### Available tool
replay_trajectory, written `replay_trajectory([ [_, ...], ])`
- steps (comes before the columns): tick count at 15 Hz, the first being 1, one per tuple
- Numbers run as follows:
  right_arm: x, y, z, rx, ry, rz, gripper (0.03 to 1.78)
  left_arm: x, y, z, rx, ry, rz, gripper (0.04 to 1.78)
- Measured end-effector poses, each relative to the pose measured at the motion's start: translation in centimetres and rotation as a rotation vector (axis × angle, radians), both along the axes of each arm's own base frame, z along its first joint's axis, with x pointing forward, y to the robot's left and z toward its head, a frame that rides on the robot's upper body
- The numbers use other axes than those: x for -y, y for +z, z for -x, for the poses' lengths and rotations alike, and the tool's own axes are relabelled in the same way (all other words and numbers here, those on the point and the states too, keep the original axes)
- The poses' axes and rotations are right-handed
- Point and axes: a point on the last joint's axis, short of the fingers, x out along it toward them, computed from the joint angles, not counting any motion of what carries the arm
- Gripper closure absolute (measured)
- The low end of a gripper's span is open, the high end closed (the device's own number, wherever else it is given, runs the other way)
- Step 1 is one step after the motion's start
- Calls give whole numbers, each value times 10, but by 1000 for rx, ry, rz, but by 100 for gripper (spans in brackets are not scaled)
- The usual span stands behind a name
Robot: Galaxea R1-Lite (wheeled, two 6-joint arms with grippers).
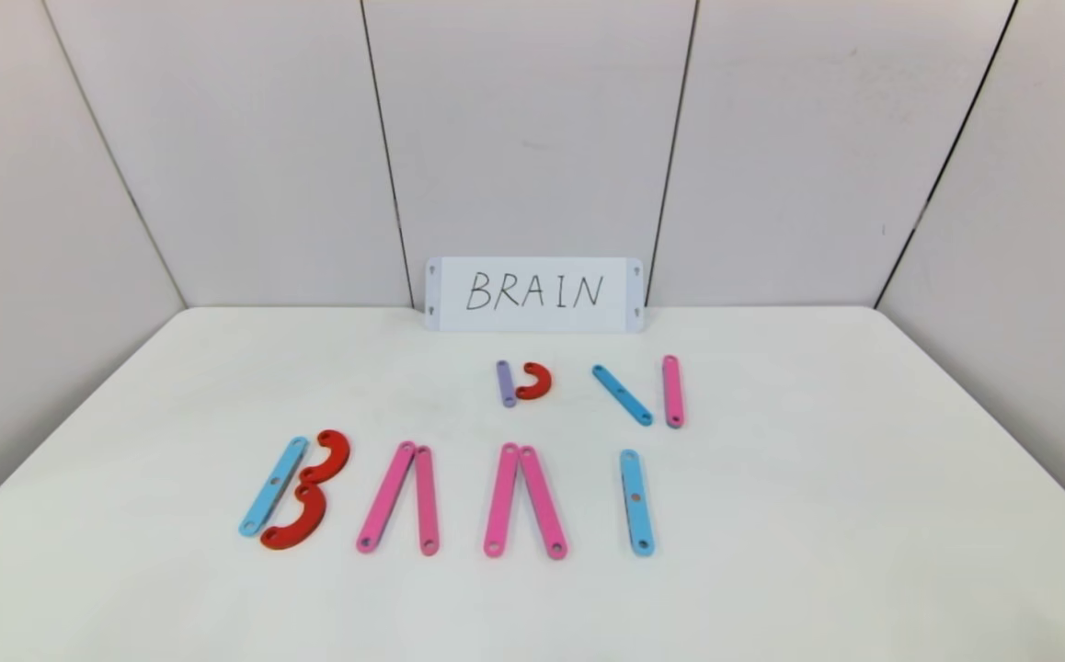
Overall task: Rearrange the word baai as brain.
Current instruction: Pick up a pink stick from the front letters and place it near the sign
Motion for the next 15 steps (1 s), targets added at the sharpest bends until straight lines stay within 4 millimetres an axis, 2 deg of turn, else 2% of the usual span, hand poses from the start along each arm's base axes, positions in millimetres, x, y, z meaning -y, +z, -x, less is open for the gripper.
replay_trajectory([
  [8,0,2,0,7,0,61,7,0,1,0,0,3,-9,8],
  [11,0,23,7,59,14,62,7,0,14,4,36,-6,-7,8],
  [15,-1,73,10,107,41,64,7,0,53,7,64,-9,-5,8],
])
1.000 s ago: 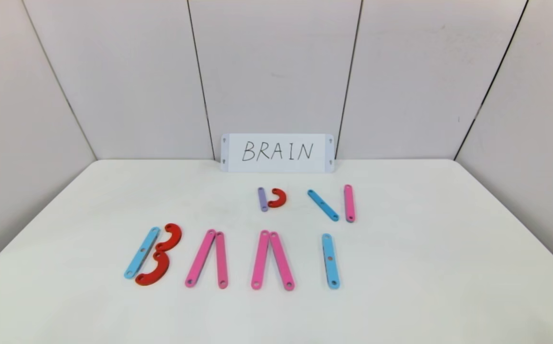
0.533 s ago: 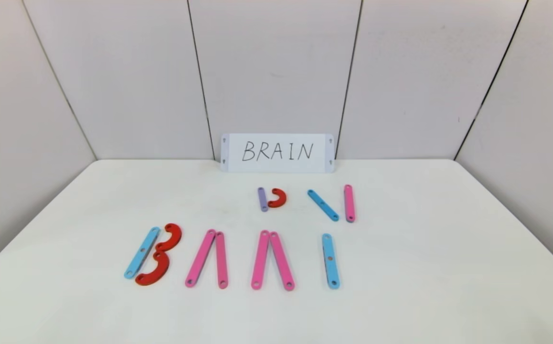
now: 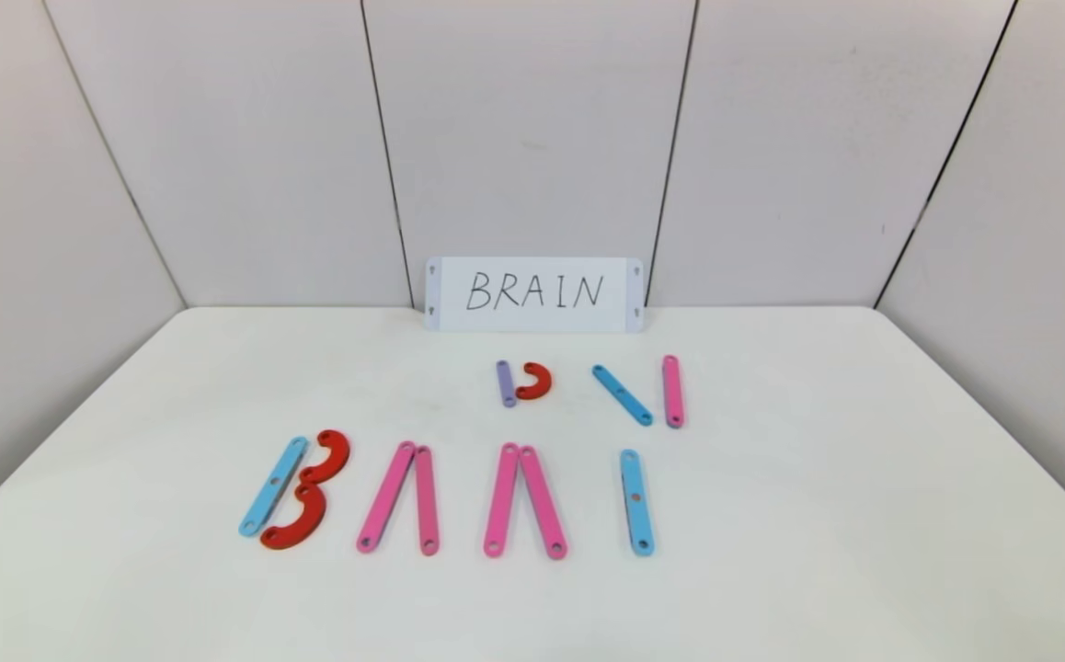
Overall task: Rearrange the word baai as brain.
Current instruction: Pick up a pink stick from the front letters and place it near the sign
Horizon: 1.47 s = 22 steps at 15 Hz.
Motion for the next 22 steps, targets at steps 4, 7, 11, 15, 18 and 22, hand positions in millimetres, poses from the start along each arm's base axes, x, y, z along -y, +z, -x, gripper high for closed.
replay_trajectory([
  [4,-1,55,-18,-30,26,4,7,0,58,-15,-29,-1,4,8],
  [7,-1,93,-46,-76,51,2,7,0,96,-40,-91,-4,0,8],
  [11,-3,134,-93,-178,126,-9,7,1,135,-90,-207,-48,-3,8],
  [15,-7,154,-152,-283,179,-19,7,3,167,-149,-343,-144,-1,8],
  [18,-13,153,-200,-378,202,-36,7,5,170,-195,-521,-199,-25,8],
  [22,-27,127,-255,-529,255,-41,7,19,148,-244,-752,-286,-91,8],
])
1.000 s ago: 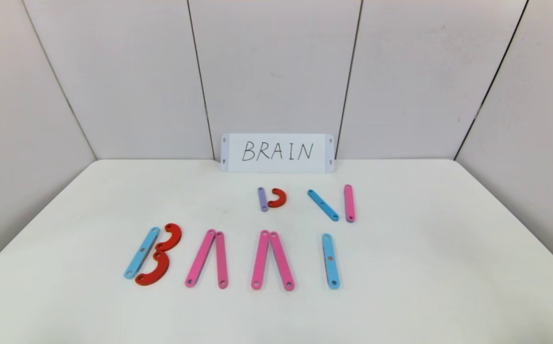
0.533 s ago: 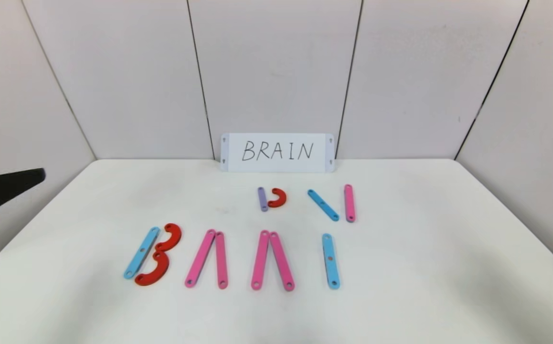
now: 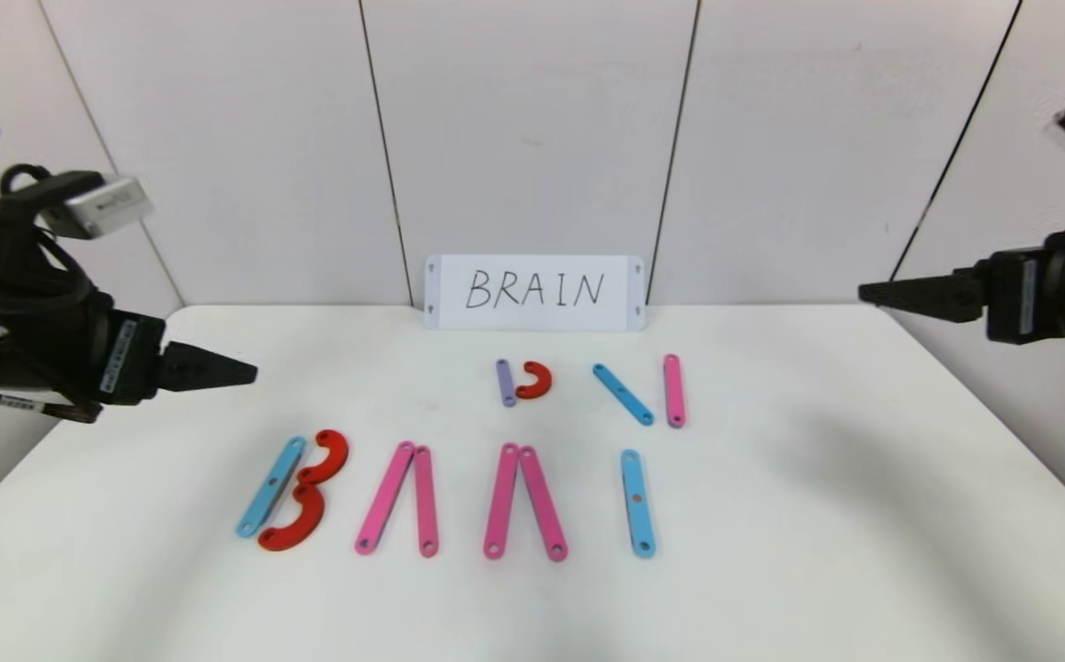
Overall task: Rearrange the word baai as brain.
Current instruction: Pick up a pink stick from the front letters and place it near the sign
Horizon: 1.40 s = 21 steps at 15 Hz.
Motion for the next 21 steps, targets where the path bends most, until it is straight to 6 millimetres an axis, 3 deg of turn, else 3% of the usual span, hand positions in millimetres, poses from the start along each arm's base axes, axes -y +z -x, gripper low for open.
replay_trajectory([
  [5,-15,-27,-30,-112,84,-19,7,32,-38,-38,-174,-117,-49,8],
  [11,-29,-45,-39,-178,125,-7,7,67,-82,-54,-319,-200,-129,8],
  [21,-33,-55,-46,-214,133,2,7,86,-127,-85,-441,-215,-171,8],
])
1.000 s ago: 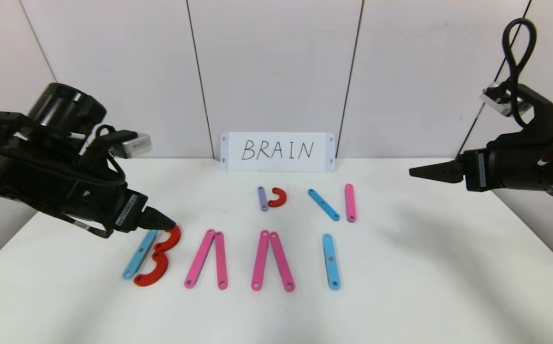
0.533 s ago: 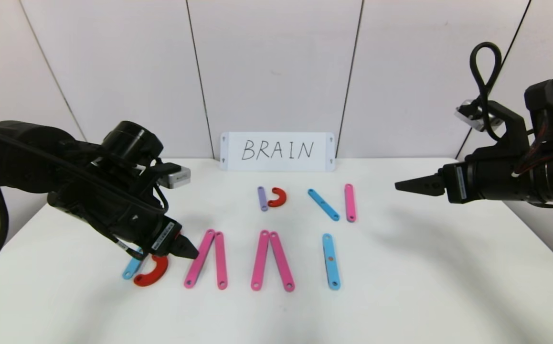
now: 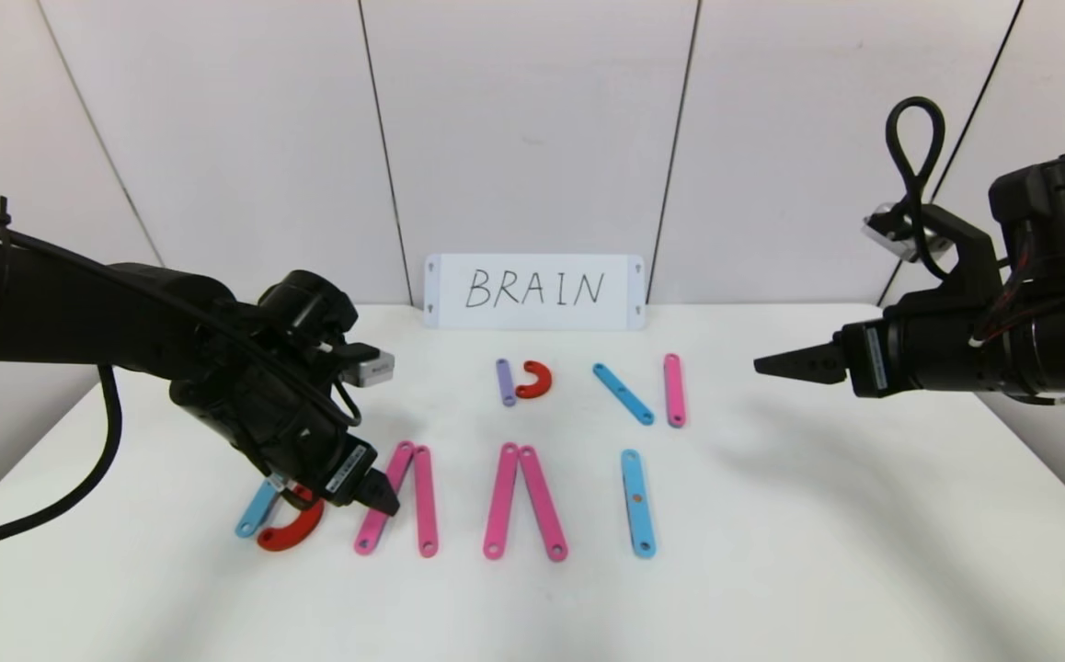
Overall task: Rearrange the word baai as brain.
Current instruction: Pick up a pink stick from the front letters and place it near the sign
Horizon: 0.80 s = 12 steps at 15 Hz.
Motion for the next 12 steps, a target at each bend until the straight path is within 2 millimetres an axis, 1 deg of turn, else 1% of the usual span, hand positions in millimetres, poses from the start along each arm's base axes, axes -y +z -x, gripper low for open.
replay_trajectory([
  [7,0,-1,-1,-5,0,1,7,8,-11,-8,-8,12,-54,8],
  [12,0,-3,-1,-11,1,3,7,12,-20,-16,6,13,-50,8],
])
